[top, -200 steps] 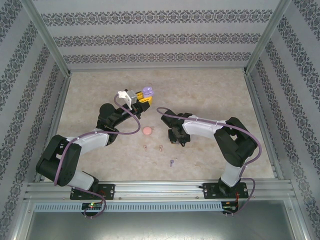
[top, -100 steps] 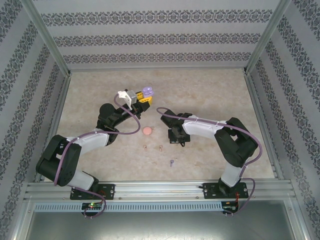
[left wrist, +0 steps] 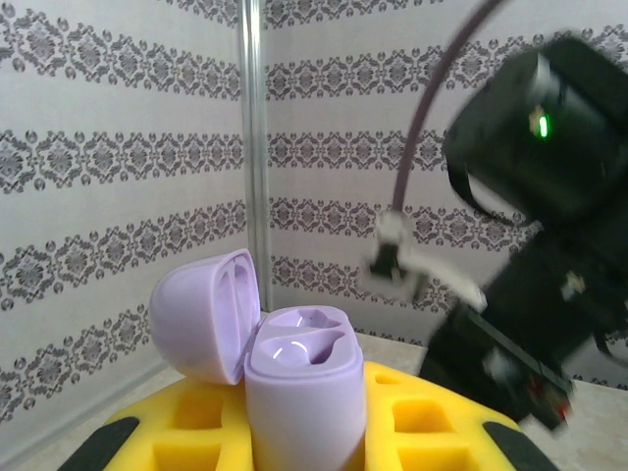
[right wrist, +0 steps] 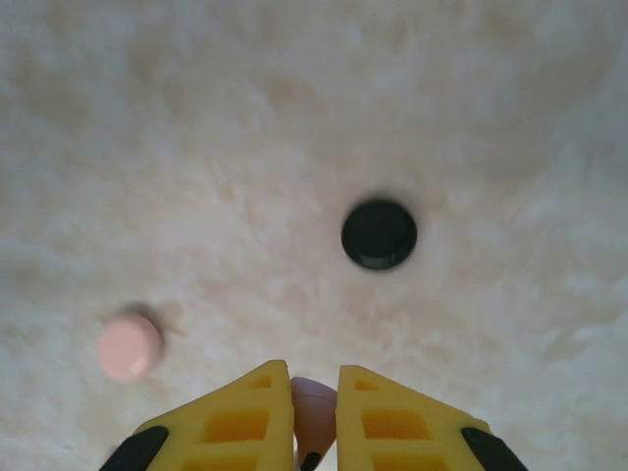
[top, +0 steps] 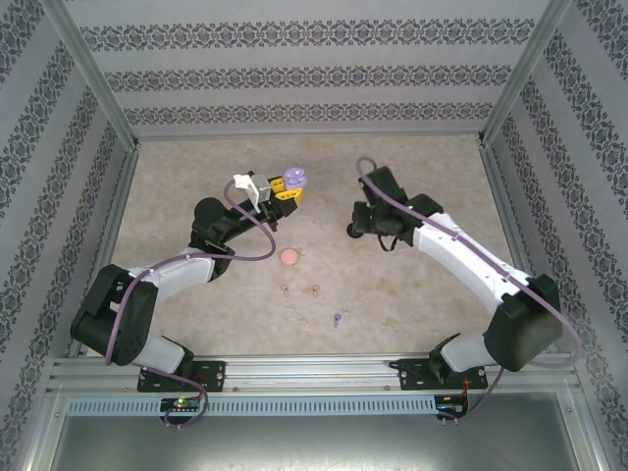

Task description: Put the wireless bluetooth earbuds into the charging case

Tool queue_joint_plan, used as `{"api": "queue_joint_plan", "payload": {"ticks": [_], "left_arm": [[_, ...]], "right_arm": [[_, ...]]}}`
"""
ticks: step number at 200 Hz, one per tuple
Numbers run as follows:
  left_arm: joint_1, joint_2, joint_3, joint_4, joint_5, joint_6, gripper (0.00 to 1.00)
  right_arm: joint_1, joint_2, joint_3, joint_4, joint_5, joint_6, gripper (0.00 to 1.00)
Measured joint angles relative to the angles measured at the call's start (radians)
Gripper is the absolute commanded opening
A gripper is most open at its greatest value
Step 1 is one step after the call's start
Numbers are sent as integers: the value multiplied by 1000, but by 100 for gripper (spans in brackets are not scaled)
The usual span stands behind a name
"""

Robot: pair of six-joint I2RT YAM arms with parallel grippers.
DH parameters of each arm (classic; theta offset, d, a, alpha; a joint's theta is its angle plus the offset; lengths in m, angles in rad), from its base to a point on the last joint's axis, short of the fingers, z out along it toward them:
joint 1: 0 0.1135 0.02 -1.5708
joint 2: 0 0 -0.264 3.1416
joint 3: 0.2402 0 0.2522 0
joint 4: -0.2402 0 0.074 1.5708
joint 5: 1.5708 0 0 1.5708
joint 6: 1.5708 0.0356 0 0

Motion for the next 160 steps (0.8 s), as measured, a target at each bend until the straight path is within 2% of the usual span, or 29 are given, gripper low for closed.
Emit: {"api": "queue_joint_plan", "payload": {"ticks": [40,68,111,160], "left_arm": [[-20,0,7,-18,42,45,0],[-36,0,14,-43,60,85,0],[-57,22,61,-68,93,110,0],[-73,30,87,-92,140,117,0]], "right_arm": [[-14,-37,172,31,-53,-124,14],[-14,-68,227,85,-122,-212,14],[-13,-108,219,180,-253,-356,14],[27,-180,99,264,-348,-484,14]]}}
